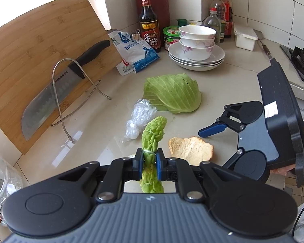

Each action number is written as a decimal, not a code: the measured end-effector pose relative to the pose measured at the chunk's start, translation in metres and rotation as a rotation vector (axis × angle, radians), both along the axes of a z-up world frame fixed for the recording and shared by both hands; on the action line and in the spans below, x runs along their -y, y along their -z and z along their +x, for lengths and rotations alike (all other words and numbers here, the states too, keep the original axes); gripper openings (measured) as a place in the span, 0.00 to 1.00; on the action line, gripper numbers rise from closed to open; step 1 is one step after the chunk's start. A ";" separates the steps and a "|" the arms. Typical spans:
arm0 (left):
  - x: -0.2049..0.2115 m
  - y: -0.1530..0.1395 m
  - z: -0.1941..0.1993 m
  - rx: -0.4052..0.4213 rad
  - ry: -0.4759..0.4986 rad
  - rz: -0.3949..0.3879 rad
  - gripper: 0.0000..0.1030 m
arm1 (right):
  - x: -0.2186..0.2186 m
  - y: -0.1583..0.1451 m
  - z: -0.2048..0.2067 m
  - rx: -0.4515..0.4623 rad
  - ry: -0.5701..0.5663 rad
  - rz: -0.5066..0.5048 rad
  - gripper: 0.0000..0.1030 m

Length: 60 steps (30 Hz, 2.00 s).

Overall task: Collect trash
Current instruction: 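Approach the second orange peel with the right tool while the left tool holds the leaf, then close the right tool on the orange peel and lift it, then carry the orange peel and leaf strip over the white bucket with both tools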

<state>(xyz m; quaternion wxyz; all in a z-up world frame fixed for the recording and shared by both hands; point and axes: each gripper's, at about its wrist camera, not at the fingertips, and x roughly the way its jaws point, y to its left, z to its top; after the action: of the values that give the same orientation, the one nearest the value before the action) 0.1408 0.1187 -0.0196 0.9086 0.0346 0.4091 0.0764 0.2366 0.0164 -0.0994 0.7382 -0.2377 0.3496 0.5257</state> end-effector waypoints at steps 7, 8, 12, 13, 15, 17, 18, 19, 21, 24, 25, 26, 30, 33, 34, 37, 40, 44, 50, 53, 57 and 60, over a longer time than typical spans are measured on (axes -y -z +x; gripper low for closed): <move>-0.003 0.002 0.002 -0.008 -0.009 -0.003 0.10 | -0.001 -0.005 0.003 0.004 0.003 0.005 0.63; -0.003 0.002 0.002 -0.009 -0.008 -0.002 0.10 | -0.001 -0.006 0.004 -0.001 0.002 0.005 0.62; -0.001 0.001 0.002 -0.012 -0.003 0.001 0.10 | 0.001 -0.010 0.004 -0.006 0.004 0.013 0.57; -0.001 0.001 0.002 -0.013 0.000 0.001 0.10 | 0.003 -0.012 0.004 -0.005 0.003 0.015 0.57; 0.001 0.000 0.003 -0.016 0.010 0.004 0.10 | 0.005 -0.015 0.003 -0.007 0.003 0.017 0.56; 0.003 -0.001 0.004 -0.018 0.021 0.007 0.10 | 0.009 -0.019 0.001 -0.002 0.005 0.019 0.56; 0.004 -0.002 0.004 -0.018 0.028 0.008 0.10 | 0.012 -0.021 0.001 -0.001 0.006 0.020 0.56; 0.006 -0.002 0.004 -0.018 0.033 0.010 0.10 | 0.014 -0.023 0.000 -0.002 0.005 0.021 0.56; 0.010 -0.004 0.004 -0.017 0.046 0.012 0.10 | 0.020 -0.027 -0.002 0.000 0.009 0.025 0.56; 0.019 -0.006 0.003 -0.017 0.070 0.018 0.10 | 0.032 -0.034 -0.006 0.003 0.017 0.031 0.56; 0.022 -0.007 0.002 -0.016 0.078 0.019 0.10 | 0.036 -0.036 -0.007 0.003 0.022 0.035 0.56; 0.025 -0.007 0.002 -0.016 0.085 0.019 0.10 | 0.040 -0.038 -0.009 0.002 0.025 0.037 0.56; 0.040 -0.010 0.001 -0.015 0.124 0.023 0.10 | 0.061 -0.044 -0.015 0.015 0.052 0.045 0.56; 0.055 -0.013 0.001 -0.014 0.158 0.023 0.10 | 0.079 -0.048 -0.019 0.018 0.085 0.052 0.56; 0.059 -0.014 0.000 -0.014 0.171 0.023 0.10 | 0.085 -0.049 -0.020 0.021 0.098 0.054 0.56; 0.078 -0.017 0.001 -0.016 0.222 0.021 0.10 | 0.106 -0.052 -0.024 0.026 0.143 0.059 0.56; 0.098 -0.018 0.001 -0.018 0.274 0.015 0.10 | 0.129 -0.054 -0.029 0.029 0.193 0.059 0.56; 0.125 -0.020 0.004 -0.015 0.349 0.001 0.10 | 0.162 -0.056 -0.034 0.037 0.269 0.056 0.56; 0.170 -0.022 0.010 -0.004 0.475 -0.016 0.10 | 0.216 -0.056 -0.041 0.045 0.402 0.046 0.56; 0.191 -0.022 0.014 0.003 0.531 -0.024 0.10 | 0.240 -0.054 -0.046 0.051 0.465 0.034 0.56; 0.221 -0.021 0.020 0.006 0.597 -0.035 0.10 | 0.274 -0.046 -0.049 0.041 0.550 0.017 0.56; 0.240 -0.017 0.024 0.004 0.634 -0.045 0.10 | 0.298 -0.035 -0.049 0.026 0.606 0.003 0.56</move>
<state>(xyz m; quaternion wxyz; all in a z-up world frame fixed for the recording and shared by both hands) 0.1651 -0.1216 -0.0028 0.8885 0.1402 0.3779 -0.2194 0.1876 -0.2811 -0.0642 0.8661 -0.1280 0.3945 0.2790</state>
